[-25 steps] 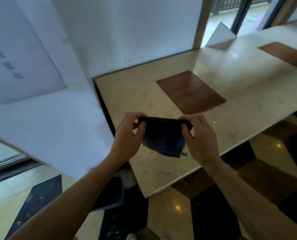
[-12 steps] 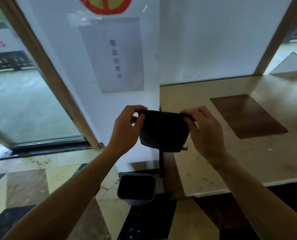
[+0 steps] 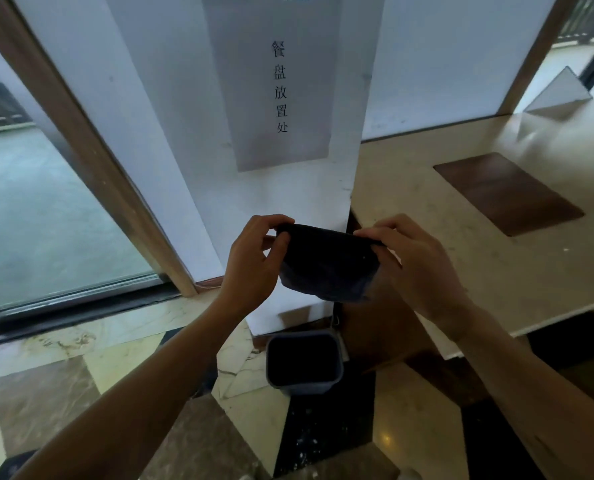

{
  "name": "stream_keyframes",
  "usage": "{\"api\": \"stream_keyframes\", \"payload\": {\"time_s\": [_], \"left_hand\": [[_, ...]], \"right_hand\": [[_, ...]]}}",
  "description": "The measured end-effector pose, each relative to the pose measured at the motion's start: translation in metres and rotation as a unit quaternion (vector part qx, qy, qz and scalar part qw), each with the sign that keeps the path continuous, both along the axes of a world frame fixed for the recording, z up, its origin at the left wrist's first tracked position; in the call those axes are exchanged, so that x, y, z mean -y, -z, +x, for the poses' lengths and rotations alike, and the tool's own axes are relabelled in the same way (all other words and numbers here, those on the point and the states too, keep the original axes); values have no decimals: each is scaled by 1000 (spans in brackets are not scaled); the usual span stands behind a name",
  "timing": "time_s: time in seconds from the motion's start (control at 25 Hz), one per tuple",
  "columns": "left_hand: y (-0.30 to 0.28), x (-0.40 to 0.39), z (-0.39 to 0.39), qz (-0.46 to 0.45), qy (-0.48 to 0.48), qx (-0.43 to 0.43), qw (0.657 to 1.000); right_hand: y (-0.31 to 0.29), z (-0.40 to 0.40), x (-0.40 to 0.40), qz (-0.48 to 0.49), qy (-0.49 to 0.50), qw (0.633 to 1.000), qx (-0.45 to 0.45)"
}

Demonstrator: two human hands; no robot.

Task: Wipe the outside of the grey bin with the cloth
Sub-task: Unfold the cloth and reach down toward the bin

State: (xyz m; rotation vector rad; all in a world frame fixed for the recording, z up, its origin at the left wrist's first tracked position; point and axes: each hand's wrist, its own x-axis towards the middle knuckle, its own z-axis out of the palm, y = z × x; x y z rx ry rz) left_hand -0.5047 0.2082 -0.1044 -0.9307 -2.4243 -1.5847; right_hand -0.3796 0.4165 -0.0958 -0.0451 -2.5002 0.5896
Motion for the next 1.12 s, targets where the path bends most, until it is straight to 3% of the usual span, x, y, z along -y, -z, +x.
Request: {"api": "stream_keyframes", "payload": {"time_s": [0.24,0.48,0.68,0.84,1.12], "left_hand": [[17,23,-28,-2,81,26,996],[72,4,-29,-8,88,51,995],[192,-19,-25,53,58,59,995],[322,-19,-21,95,56,30,993],[537,-17,-9,67,122,-2,990]], "right_hand": [[16,-4,48,-35,119,992,6],[63,-11,40,-53,182,982,-16],[185,-13,31,-40,228,972,-37],[313,-9,38,-36,252,966,-47],[550,14,49,-172,279,943,-55]]}}
